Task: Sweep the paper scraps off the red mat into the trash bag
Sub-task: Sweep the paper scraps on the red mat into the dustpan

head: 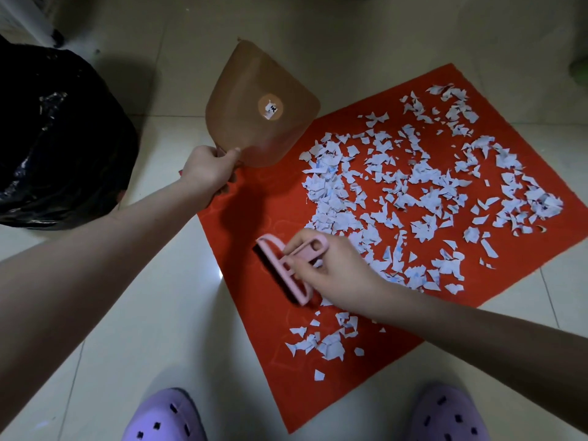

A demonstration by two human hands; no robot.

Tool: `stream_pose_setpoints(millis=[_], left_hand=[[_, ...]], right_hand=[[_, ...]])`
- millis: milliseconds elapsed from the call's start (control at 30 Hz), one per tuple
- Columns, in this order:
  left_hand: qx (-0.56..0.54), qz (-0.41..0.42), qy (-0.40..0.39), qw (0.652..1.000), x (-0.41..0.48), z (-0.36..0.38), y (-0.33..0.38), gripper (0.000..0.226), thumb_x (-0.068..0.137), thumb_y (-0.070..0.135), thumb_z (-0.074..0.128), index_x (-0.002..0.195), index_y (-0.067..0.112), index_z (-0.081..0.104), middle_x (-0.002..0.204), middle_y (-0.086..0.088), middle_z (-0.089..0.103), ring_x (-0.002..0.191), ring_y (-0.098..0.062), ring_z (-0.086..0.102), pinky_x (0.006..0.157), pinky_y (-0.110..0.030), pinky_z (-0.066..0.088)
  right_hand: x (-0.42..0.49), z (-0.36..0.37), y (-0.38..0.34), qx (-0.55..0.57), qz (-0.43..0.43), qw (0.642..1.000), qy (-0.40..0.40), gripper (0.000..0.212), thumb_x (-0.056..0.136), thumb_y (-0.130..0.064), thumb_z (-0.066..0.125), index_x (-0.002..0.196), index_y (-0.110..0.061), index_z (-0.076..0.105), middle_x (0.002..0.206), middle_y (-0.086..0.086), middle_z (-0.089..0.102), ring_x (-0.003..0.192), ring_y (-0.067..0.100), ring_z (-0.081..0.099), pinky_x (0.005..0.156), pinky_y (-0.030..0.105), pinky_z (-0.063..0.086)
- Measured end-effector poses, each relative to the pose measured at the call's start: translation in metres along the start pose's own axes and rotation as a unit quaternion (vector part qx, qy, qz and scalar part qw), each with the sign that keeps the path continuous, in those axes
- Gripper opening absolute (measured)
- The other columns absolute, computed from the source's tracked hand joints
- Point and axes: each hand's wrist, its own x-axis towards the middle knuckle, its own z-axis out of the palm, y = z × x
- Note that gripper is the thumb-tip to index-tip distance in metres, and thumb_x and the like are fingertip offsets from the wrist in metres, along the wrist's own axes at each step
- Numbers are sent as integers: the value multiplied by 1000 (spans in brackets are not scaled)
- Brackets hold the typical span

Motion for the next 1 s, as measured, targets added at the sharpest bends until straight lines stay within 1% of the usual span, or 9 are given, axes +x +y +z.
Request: stream_pose_setpoints(millis=[167, 267, 367, 533, 700, 767, 833, 900, 1000], left_hand=[[-3, -3, -16, 1000, -3, 4, 1, 37, 91, 37, 54, 66, 10, 58, 54, -6, 54, 33, -18, 42, 44, -24, 34], [-14, -1, -15, 1000, -2, 5, 0, 37, 91, 37, 55, 65, 11, 57, 54, -6, 54, 27, -13, 40, 42, -23, 33], [-12, -5, -19, 1000, -2, 4, -1, 36, 92, 37, 55, 66, 12, 58, 55, -6, 55, 25, -11, 40, 42, -23, 33], [-15, 3, -12, 1000, -2, 8, 2, 39, 92, 36, 54, 60, 13, 55, 53, -6, 53, 23, -10, 38, 43, -24, 32], [-22, 2, -19, 1000, -6, 12, 8, 38, 92, 37, 54, 62, 13, 56, 55, -5, 54, 25, -10, 38, 45, -25, 33], [-24, 3, -22, 999, -6, 12, 8, 38, 92, 36, 54, 63, 12, 56, 55, -5, 54, 26, -11, 38, 44, -24, 32], [-28, 4, -24, 999, -6, 10, 7, 38, 92, 36, 54, 63, 12, 56, 55, -6, 54, 28, -12, 38, 42, -24, 32], [-28, 2, -23, 999, -6, 9, 6, 38, 92, 35, 54, 63, 12, 56, 55, -6, 54, 28, -13, 38, 43, -24, 32], [-30, -1, -18, 999, -5, 8, 5, 37, 92, 35, 54, 63, 13, 57, 55, -6, 54, 26, -12, 39, 46, -25, 34]], right_hand=[[14, 8, 6, -36, 25, 999, -33, 17, 95, -27, 51, 94, -13, 60, 68, 15, 63, 54, 31, 59, 52, 41, 48], [20, -21, 2, -131, -6, 988, 76, 18, 97, -23, 48, 97, -10, 60, 79, 4, 61, 62, 14, 59, 55, 25, 45], [20, -37, -1, -111, -7, 986, 128, 9, 94, -18, 55, 94, -14, 62, 82, -1, 64, 72, 8, 59, 61, 15, 44], [8, -11, 2, -14, 10, 999, 28, 3, 92, -18, 59, 92, -19, 62, 77, 4, 67, 66, 24, 65, 60, 37, 52], [8, 9, 15, -31, 44, 998, -14, 8, 93, -24, 54, 89, -19, 59, 72, 15, 66, 58, 30, 61, 57, 45, 52], [11, -3, 16, -42, 64, 997, 29, 12, 95, -24, 51, 92, -15, 58, 70, 15, 65, 53, 27, 60, 52, 38, 52], [11, -17, 14, -70, 44, 993, 85, 10, 96, -20, 50, 96, -15, 58, 76, 6, 64, 58, 17, 61, 54, 22, 48], [10, -23, 11, -71, 22, 992, 104, 8, 95, -19, 52, 96, -18, 59, 85, -1, 63, 70, 14, 62, 62, 24, 49], [5, -17, 7, -25, 26, 998, 50, 6, 94, -18, 55, 92, -20, 60, 82, -1, 65, 66, 15, 61, 59, 25, 49]])
